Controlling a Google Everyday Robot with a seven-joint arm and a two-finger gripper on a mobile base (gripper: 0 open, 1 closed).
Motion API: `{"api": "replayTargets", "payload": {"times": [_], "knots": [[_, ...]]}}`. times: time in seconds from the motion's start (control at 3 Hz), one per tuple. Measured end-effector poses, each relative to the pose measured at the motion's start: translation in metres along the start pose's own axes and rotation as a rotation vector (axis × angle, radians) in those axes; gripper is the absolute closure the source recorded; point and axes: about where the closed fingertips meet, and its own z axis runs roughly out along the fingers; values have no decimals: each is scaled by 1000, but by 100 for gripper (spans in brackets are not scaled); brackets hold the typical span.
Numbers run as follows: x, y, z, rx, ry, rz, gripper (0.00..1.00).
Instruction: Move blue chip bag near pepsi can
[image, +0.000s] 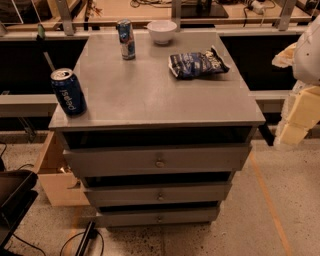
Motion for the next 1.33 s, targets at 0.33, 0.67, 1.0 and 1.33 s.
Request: {"api": "replayTargets", "payload": {"times": [0.33, 0.67, 1.0, 1.33], "knots": [[0, 0, 0, 0, 0, 0, 0], [-6, -24, 4, 41, -54, 27, 0], [-19, -85, 15, 139, -160, 53, 0], [-35, -152, 21, 230, -209, 73, 0]]}}
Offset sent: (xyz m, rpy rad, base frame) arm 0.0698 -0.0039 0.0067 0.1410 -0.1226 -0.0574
